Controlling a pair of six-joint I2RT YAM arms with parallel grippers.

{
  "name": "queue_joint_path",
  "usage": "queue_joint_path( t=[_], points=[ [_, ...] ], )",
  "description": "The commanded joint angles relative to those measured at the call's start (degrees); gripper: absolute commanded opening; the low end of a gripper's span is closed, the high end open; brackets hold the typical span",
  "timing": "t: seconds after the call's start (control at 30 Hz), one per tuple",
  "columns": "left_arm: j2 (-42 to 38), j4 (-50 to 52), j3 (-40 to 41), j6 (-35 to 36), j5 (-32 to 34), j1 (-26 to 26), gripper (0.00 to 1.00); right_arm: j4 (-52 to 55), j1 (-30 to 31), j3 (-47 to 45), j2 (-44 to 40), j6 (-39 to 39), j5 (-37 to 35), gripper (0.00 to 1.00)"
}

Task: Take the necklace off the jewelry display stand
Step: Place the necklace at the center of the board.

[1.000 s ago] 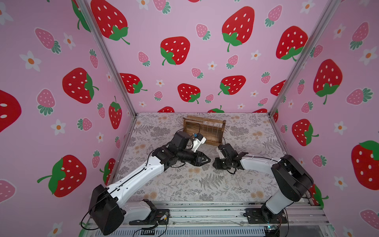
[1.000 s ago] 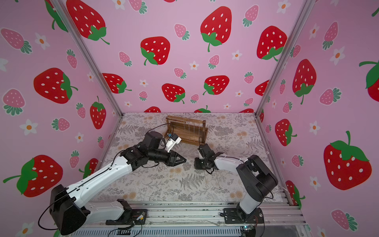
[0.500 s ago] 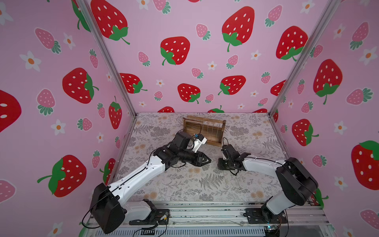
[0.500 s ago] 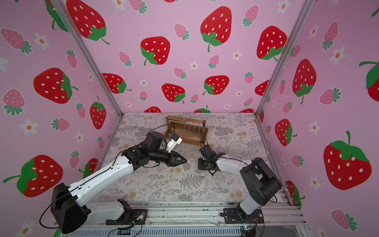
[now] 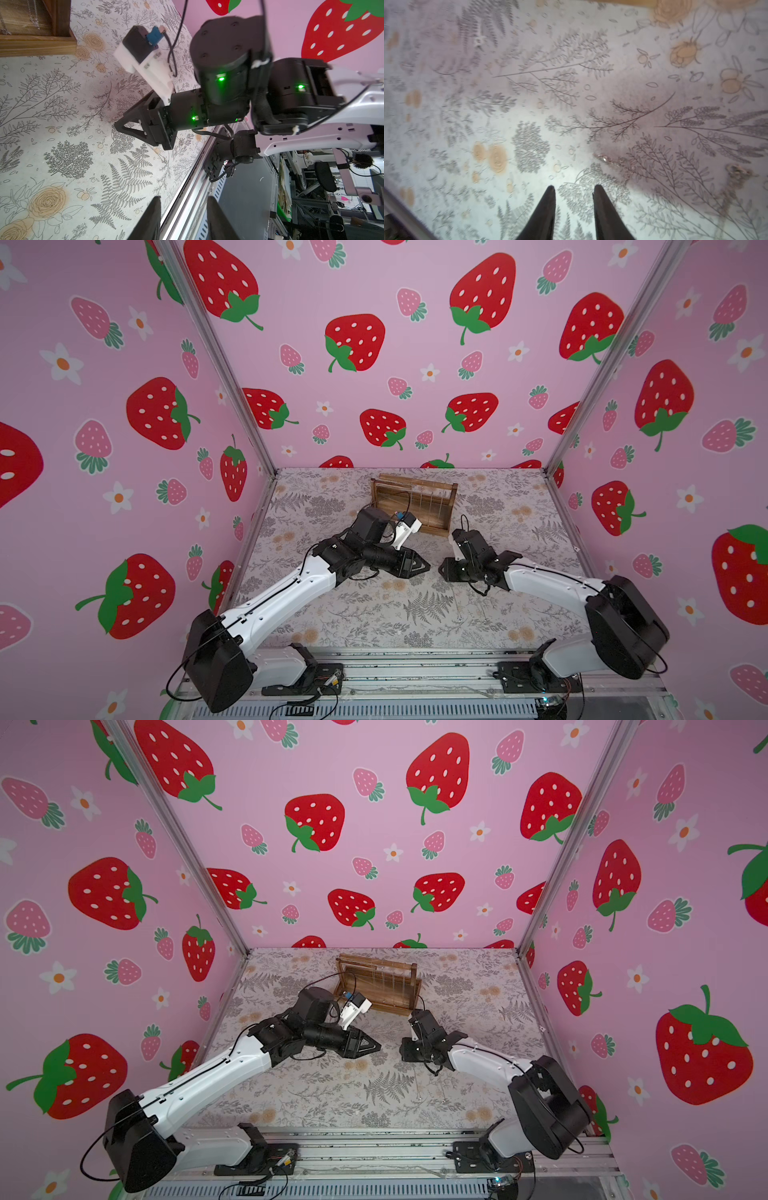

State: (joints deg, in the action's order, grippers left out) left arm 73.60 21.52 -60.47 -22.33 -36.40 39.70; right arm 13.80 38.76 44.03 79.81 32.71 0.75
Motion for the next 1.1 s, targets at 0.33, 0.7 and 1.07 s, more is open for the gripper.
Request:
queue_joint_path(
  t=[0.33,0.7,1.07],
  points=[
    [-0.12,-4.19,0.02,0.91,-0.56,1.08,0.38,33.32,18.02,-0.26,-12.8,13.26,-17.38,0.35],
    [-2.43,-6.56,4.18,0.22,-0.25,1.34,0.38,34.27,25.2,-1.35,-4.16,24.05,-22.38,0.37],
    [-4.48,-3.27,4.0,0.97,0.98,1.44,0.37,25.92,20.88,-3.55,-1.05,23.62,-21.63,0.3]
  ],
)
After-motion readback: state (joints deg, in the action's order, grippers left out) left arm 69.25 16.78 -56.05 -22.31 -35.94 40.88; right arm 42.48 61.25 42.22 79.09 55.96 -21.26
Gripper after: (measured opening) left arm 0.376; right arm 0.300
